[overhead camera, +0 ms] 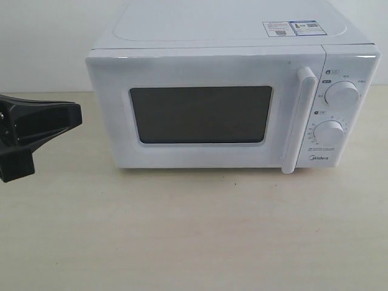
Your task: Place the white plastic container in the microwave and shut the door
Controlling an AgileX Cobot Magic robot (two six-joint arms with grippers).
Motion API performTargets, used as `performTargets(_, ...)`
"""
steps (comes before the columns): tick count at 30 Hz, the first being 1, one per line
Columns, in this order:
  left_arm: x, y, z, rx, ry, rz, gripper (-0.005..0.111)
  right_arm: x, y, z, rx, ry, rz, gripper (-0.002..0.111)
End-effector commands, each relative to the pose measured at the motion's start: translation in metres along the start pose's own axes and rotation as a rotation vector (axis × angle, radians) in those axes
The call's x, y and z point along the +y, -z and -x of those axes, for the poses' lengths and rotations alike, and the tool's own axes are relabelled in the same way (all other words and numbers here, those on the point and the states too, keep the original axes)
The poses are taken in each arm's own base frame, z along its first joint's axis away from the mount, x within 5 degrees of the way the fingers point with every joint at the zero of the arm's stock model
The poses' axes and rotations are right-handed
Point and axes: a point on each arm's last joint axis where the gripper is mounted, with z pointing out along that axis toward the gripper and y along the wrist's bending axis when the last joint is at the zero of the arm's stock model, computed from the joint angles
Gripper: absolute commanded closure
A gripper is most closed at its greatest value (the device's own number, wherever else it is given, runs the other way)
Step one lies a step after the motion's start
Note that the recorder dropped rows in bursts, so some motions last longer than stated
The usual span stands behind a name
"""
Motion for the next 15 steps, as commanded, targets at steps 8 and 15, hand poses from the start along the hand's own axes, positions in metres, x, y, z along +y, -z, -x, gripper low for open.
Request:
performTargets(8, -0.001, 0.001, 0.000, -0.005, 0.010, -0.003, 0.102, -0.007, -0.005, -0.041, 0.168, 0.066, -0.032, 0.109)
performTargets(15, -0.001, 0.001, 0.000, -0.005, 0.010, -0.003, 0.102, -0.007, -0.004, -0.046, 0.225, 0.072, -0.041, 0.109)
